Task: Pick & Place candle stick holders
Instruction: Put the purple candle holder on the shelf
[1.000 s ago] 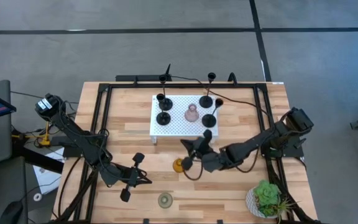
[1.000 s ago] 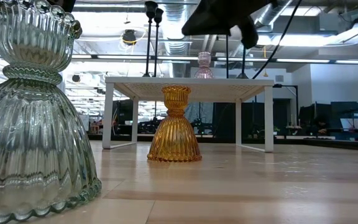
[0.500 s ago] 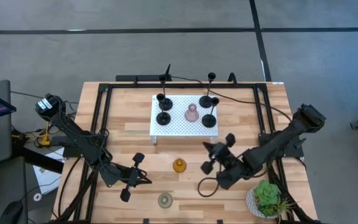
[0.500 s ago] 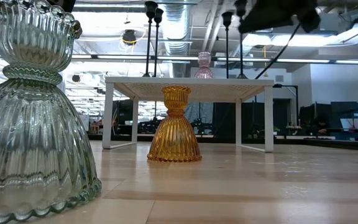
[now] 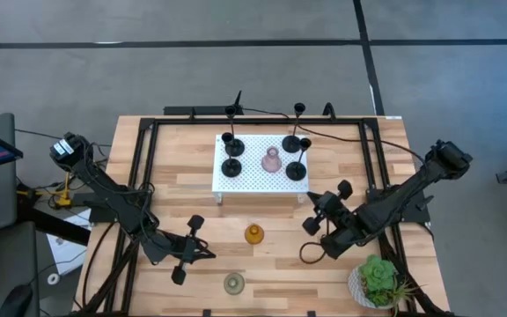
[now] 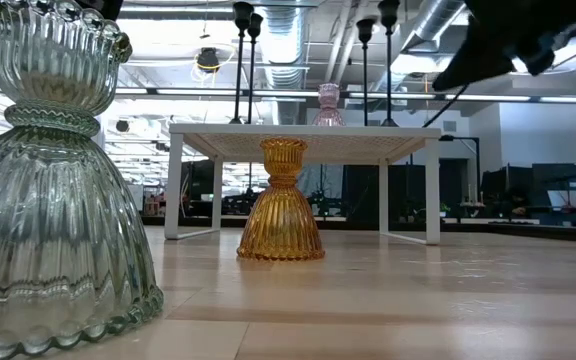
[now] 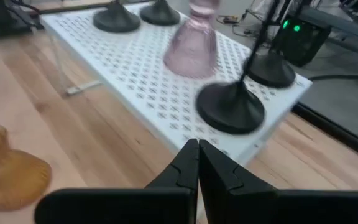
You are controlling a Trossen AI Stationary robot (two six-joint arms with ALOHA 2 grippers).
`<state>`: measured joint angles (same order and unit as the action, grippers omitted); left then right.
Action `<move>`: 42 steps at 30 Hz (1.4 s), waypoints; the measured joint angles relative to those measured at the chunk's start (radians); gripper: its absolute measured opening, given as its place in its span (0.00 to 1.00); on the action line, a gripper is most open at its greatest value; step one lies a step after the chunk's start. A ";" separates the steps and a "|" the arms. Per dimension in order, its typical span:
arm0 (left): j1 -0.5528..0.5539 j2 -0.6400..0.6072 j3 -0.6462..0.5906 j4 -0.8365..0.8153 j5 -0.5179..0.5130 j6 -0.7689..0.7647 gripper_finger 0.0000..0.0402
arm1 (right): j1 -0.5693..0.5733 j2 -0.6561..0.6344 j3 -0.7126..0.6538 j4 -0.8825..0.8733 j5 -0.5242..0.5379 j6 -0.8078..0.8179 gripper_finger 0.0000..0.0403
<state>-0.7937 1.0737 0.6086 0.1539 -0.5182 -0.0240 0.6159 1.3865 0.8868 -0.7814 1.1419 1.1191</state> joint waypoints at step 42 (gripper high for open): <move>0.395 0.001 -0.196 0.282 0.095 0.060 0.02 | -0.250 -0.301 -0.486 1.189 -0.380 -0.823 0.00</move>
<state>-0.3988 1.0744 0.4129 0.4357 -0.4233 0.0358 0.3659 1.0858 0.4007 0.4075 0.7614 0.2964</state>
